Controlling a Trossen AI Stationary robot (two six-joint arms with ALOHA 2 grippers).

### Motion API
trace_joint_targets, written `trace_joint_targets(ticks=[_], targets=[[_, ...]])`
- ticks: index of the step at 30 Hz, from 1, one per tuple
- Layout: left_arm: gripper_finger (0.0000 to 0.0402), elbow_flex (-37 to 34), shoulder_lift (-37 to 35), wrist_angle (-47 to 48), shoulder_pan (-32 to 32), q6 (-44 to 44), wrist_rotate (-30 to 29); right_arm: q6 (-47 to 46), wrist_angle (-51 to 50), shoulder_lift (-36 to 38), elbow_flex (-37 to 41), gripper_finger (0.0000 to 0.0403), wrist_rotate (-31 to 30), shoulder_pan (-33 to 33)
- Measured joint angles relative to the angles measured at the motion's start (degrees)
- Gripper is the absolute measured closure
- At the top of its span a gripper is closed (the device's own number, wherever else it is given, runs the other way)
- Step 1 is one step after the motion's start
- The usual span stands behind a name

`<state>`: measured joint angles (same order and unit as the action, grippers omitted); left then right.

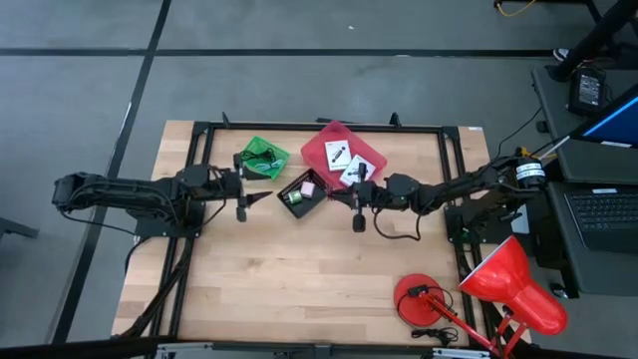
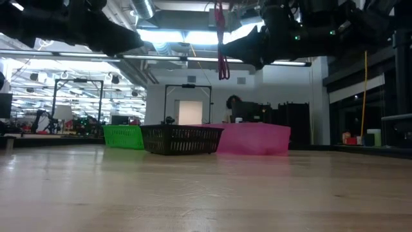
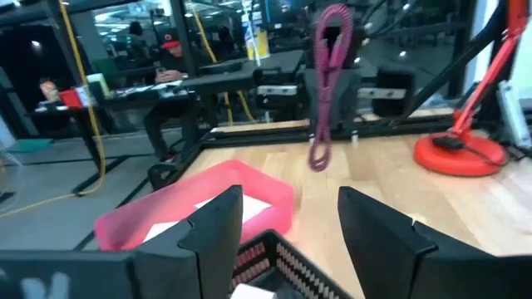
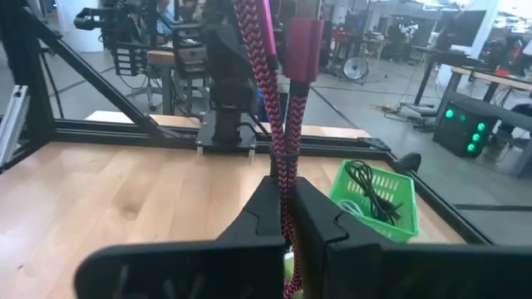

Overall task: Pick and place items into bin
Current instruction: Put the pink charger cable into the green bin

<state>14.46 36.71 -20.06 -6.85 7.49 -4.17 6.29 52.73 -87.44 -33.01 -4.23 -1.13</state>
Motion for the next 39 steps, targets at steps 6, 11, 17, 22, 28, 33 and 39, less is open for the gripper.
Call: trace_joint_targets(ticks=[6,11,17,22,28,33,39], targets=[[0.0211,0.0,2.0,-2.5,0.0,-2.3,5.2,-0.2,0.1,0.0,0.0,0.0403,0.0,-0.8],[0.0212,0.0,7.3,-9.7,0.0,-2.8,6.2,-0.2,0.3,0.0,0.0,0.0403,-0.1,-0.8],[0.0212,0.4,16.1,-20.9,0.0,-2.2,6.6,-0.5,2.8,-0.8,0.0,0.0403,-0.1,-0.8],[0.0211,3.2,22.3,-22.6,0.0,-1.8,6.6,-1.3,4.8,-4.5,-2.6,0.0403,0.2,-1.0],[0.0212,6.5,26.6,-22.6,0.0,-1.8,6.7,0.4,4.6,-10.0,-8.8,0.0403,6.8,-2.1],[0.0211,8.5,28.7,-22.7,0.0,-2.3,11.8,0.3,1.0,-13.0,-12.5,0.0403,7.4,-2.6],[0.0214,9.8,31.9,-23.7,0.0,-3.4,12.7,0.6,0.2,-14.3,-14.8,0.0403,9.8,-2.5]])
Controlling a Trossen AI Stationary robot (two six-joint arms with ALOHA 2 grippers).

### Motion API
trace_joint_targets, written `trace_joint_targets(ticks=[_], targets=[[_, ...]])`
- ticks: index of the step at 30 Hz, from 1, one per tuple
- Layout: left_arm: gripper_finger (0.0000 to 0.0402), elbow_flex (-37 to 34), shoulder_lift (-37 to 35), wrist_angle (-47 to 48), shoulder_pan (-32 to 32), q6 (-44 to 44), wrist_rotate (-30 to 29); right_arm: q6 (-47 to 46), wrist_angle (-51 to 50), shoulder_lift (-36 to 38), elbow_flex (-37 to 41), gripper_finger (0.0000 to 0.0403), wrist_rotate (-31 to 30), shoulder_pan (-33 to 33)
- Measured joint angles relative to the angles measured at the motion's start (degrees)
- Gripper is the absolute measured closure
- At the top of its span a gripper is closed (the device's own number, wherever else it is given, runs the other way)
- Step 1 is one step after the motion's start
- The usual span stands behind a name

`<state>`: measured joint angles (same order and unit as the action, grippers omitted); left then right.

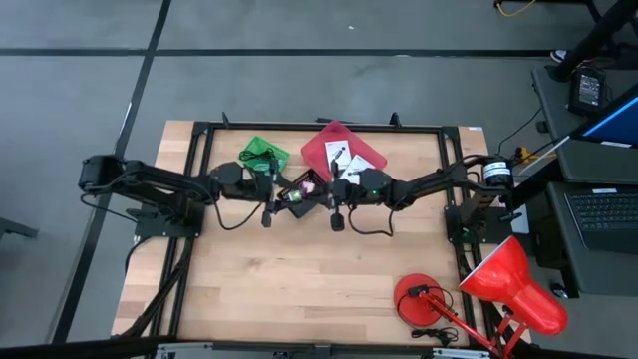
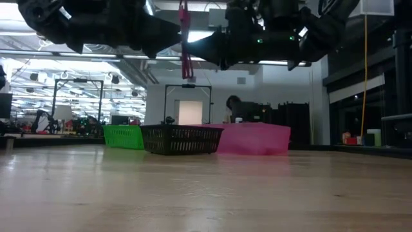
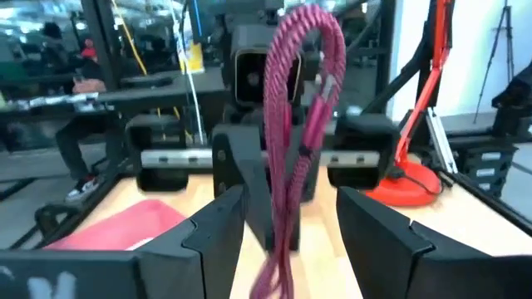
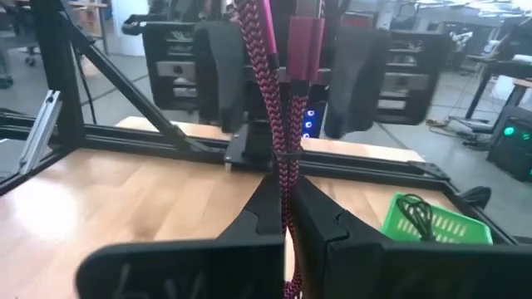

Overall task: Pick and place items into bin
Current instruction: Put the pink charger cable into the green bin

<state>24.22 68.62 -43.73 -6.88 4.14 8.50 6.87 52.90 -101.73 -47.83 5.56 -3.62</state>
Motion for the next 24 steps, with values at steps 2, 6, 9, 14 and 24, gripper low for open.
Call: trace_joint_targets(ticks=[2,6,9,14,24], targets=[[0.0214,0.0,1.2,-2.2,0.0,0.0,0.0,0.1,-0.7,0.0,-0.4,0.0403,0.2,0.0],[0.0215,0.0,2.2,-4.8,0.0,0.0,0.0,0.1,-1.0,0.0,-0.6,0.0403,0.2,0.0],[0.0215,0.0,2.3,-4.8,0.0,0.0,0.1,0.1,-1.3,0.0,-0.6,0.0403,0.2,0.0],[0.0226,0.0,2.3,-4.8,0.0,-0.3,0.1,0.1,-1.3,0.0,-0.6,0.0403,0.2,0.0],[0.0290,0.0,2.9,-4.9,0.0,-0.6,0.0,-0.2,-0.9,0.0,-0.6,0.0403,0.1,0.0]])
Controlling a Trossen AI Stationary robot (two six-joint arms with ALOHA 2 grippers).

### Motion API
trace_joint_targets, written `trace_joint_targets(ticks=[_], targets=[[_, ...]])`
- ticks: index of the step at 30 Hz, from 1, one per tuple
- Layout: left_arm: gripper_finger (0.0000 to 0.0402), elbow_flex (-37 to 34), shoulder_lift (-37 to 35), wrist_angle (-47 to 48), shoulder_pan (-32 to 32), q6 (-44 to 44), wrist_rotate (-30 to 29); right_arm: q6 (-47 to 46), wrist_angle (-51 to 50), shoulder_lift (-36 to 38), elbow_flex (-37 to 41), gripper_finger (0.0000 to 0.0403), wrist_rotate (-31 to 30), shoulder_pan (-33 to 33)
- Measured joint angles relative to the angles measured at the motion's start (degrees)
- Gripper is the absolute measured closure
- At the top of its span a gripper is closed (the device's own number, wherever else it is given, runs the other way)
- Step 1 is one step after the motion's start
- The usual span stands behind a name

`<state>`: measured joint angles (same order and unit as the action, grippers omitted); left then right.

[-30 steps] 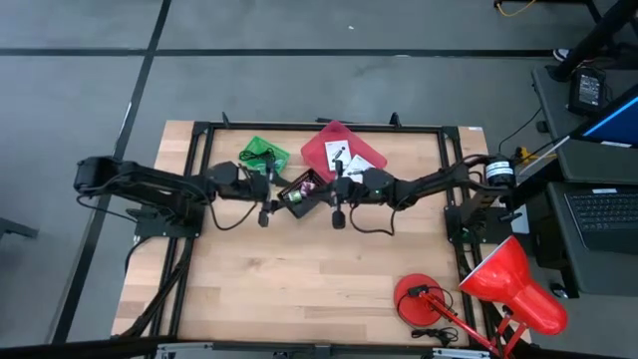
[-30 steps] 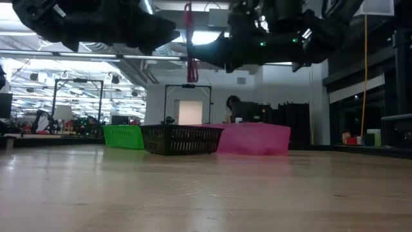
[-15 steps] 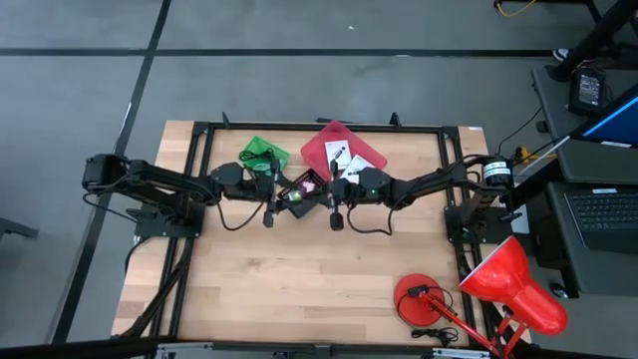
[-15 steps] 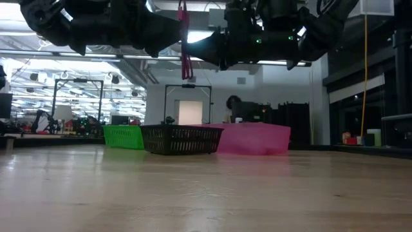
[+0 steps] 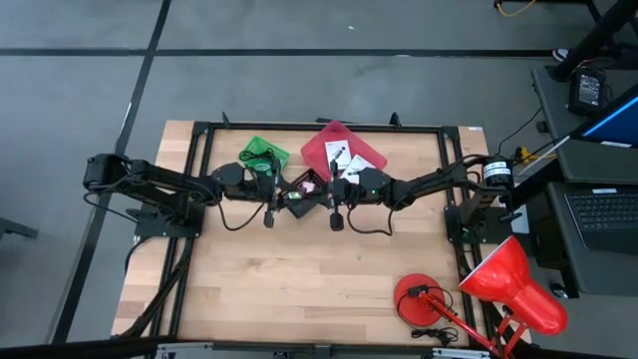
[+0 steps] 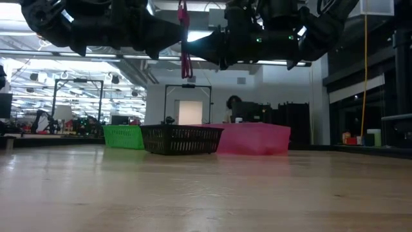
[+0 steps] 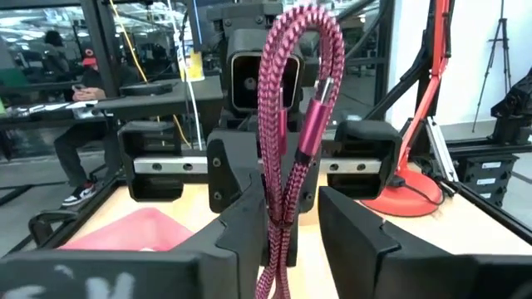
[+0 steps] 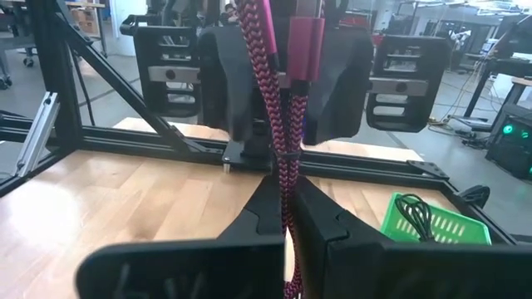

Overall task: Pick and place items into bin
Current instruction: Put the pink charger cable into the green bin

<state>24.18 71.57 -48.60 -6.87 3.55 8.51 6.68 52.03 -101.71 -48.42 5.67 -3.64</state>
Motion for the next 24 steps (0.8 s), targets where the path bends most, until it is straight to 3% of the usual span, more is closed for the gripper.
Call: trace_joint_targets(ticks=[14,24], targets=[[0.0388,0.0,0.0,-0.2,0.0,4.0,-0.2,-0.1,0.2,0.0,-0.1,0.0403,0.0,0.0],[0.0394,0.0,-0.1,0.2,-0.5,6.1,-0.4,-0.7,0.1,0.0,-0.2,0.0391,-0.3,0.0]])
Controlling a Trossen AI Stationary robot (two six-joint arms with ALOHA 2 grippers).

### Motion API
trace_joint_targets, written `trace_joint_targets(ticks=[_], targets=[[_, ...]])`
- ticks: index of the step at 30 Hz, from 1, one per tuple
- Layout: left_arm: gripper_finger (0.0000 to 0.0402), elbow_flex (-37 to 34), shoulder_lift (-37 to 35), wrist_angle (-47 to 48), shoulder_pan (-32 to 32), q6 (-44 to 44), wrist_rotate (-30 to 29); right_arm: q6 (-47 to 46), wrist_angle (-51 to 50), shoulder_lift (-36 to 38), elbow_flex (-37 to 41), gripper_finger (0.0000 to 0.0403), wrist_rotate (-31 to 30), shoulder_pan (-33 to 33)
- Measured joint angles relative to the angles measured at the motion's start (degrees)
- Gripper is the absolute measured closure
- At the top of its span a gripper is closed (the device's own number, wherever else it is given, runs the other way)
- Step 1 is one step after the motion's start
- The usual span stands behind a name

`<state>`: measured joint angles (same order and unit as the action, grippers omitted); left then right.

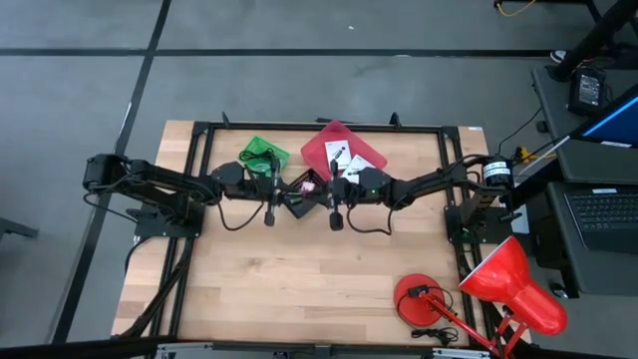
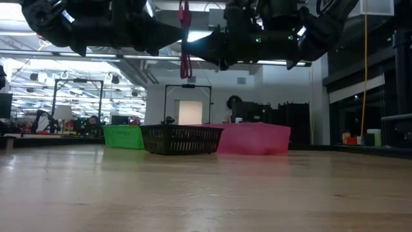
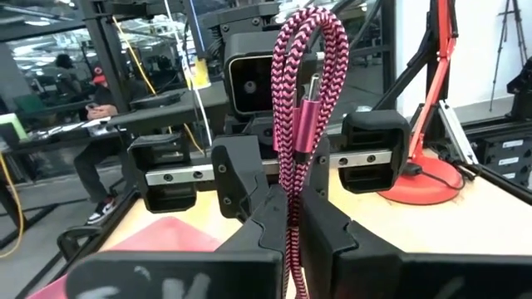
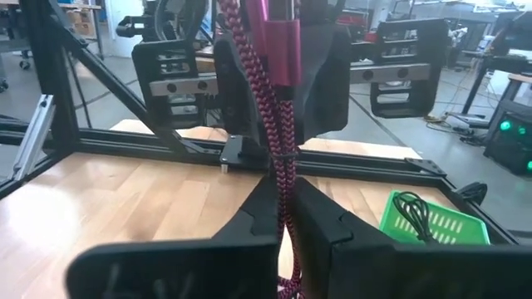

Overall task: Pick and place items into bin
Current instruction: Put the pink charger cable into the green bin

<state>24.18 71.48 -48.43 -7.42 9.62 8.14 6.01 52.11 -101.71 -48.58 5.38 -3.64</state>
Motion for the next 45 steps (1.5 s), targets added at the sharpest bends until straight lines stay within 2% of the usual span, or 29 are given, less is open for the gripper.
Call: trace_joint_targets(ticks=[8,15,20,27,36,45], targets=[[0.0395,0.0,-2.6,4.5,-1.9,-0.8,1.0,-2.3,-0.7,0.0,-0.1,0.0340,-0.2,0.0],[0.0395,0.0,-9.5,14.9,-2.9,0.3,0.6,-2.5,-1.8,0.2,-0.1,0.0280,0.3,0.1],[0.0395,-0.8,-16.5,22.1,-4.0,0.2,0.4,-1.0,-10.2,3.3,0.0,0.0266,-5.1,-0.1],[0.0395,-5.7,-25.2,23.7,-7.6,1.1,0.4,0.5,-15.8,6.0,0.1,0.0292,-5.7,0.9],[0.0394,-7.5,-30.4,29.1,-12.7,1.3,0.5,3.6,-16.8,6.0,0.1,0.0396,-5.8,0.8],[0.0394,-7.5,-30.9,34.3,-16.0,3.6,-1.4,4.8,-16.8,6.0,0.1,0.0401,-5.8,0.7]])
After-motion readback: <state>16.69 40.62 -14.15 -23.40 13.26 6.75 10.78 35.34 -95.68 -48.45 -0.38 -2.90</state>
